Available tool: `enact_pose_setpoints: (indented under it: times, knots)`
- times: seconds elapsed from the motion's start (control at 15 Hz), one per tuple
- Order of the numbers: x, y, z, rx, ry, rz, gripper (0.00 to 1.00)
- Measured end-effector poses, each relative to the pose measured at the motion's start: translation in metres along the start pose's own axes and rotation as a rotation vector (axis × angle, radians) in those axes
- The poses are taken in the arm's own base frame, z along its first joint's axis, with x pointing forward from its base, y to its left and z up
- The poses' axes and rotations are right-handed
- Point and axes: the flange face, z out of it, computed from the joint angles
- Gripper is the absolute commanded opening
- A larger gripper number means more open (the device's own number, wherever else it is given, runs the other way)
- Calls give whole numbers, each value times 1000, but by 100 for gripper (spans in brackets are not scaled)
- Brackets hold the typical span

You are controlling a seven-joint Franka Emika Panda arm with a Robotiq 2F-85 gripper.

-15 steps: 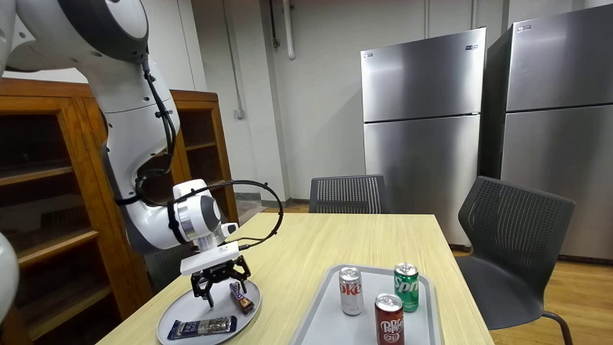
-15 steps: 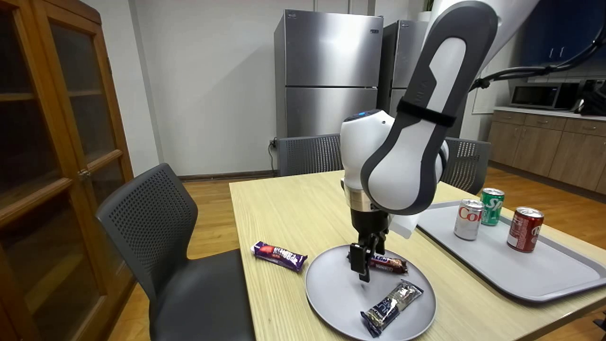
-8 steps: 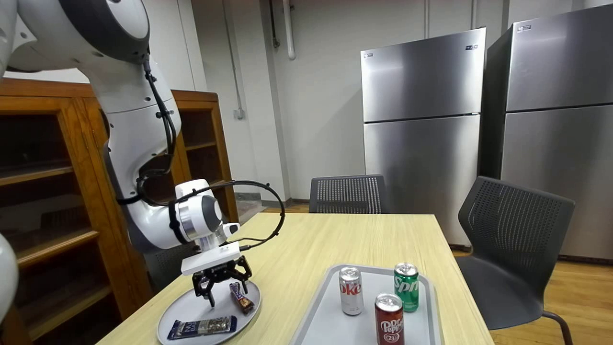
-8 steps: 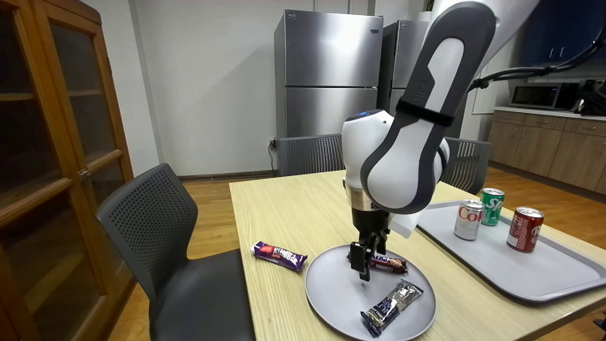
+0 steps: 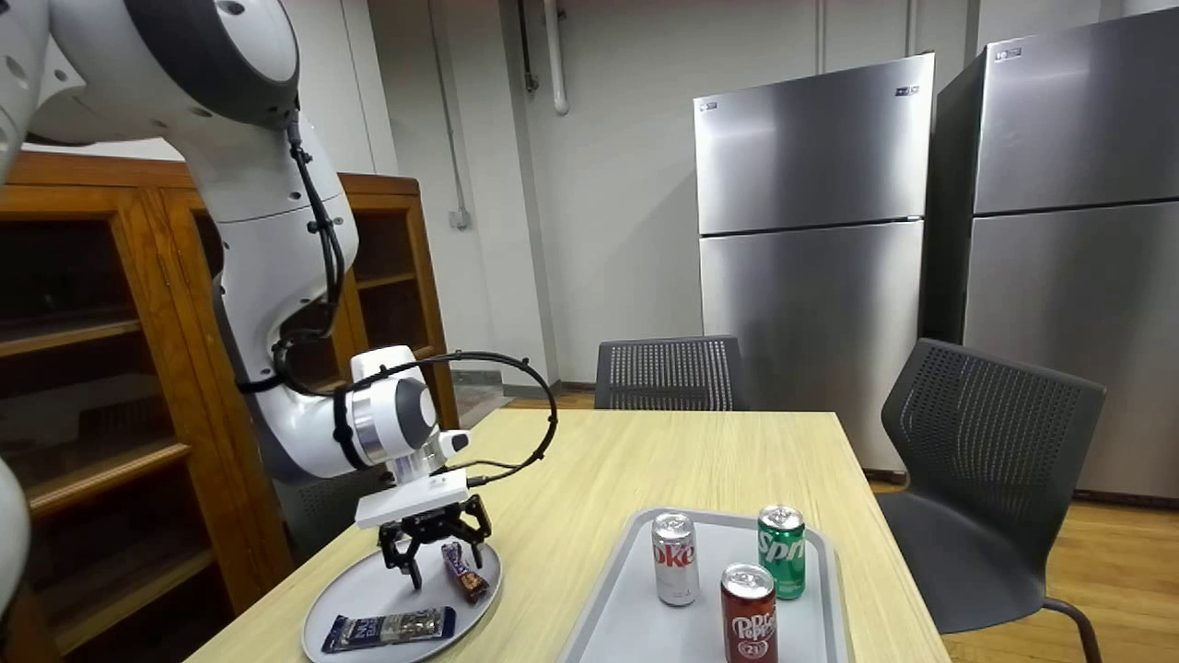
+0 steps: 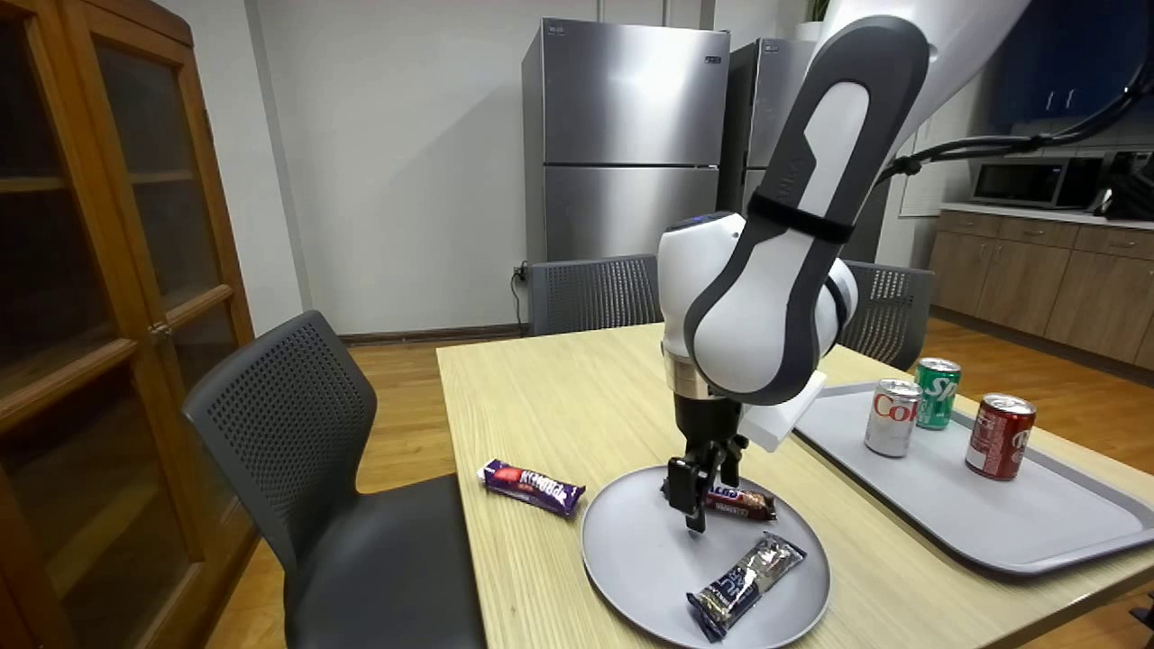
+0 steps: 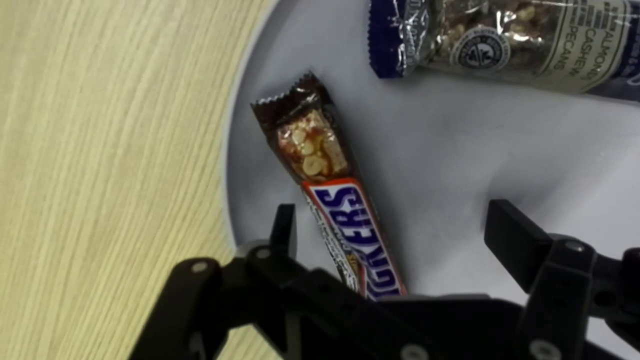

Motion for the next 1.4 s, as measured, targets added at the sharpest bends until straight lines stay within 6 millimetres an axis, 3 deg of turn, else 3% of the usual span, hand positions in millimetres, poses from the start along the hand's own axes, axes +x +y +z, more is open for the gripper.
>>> enact_pose_setpoints:
  times: [0.53,0.6,1.0,1.4]
  knots:
    - [8,2,-2,13,16,24,3]
    - [9,1,-3,13,19,24,0]
    - [20,0,-12,10,45,18,3]
    - [52,-3,-41,-4,119,1,3]
